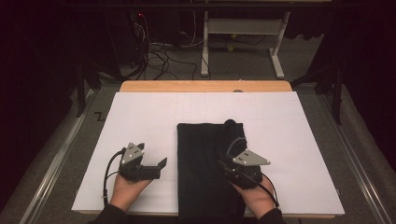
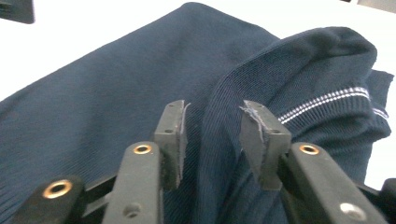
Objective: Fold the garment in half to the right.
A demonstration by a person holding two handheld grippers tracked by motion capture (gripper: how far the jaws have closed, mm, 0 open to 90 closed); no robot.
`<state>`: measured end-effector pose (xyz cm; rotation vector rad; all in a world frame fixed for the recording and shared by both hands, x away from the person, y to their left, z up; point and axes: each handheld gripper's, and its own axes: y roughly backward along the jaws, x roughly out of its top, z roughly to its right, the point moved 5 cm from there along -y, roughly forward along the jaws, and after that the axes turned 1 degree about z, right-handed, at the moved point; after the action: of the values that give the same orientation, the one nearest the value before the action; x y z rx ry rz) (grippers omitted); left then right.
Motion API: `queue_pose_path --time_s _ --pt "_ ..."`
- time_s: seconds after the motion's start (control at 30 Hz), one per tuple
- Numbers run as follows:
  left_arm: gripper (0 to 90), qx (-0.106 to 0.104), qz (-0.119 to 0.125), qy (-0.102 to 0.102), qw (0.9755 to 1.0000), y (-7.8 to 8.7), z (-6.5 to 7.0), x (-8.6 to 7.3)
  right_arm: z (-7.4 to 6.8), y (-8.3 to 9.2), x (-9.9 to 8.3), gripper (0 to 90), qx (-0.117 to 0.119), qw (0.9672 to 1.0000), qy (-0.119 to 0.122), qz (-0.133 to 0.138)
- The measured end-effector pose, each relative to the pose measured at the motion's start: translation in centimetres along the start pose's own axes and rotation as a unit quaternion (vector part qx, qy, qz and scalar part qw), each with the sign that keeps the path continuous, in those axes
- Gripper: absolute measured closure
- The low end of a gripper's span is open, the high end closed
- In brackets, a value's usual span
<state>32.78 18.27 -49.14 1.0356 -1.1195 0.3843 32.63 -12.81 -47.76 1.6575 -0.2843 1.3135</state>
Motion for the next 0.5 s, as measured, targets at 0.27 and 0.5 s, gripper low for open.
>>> queue_pose_path --time_s 0.27,0.5 --pt "0.0 -0.004 0.002 0.016 0.9999 2.3 -1.2 -2.1 2.4 0.8 -1.2 86.1 -0.023 0.9990 -0.038 0.004" --pt "0.0 -0.010 0.015 0.020 0.9996 2.6 -1.0 -2.1 5.7 3.6 -4.5 78.5 -0.052 0.9964 -0.066 -0.008"
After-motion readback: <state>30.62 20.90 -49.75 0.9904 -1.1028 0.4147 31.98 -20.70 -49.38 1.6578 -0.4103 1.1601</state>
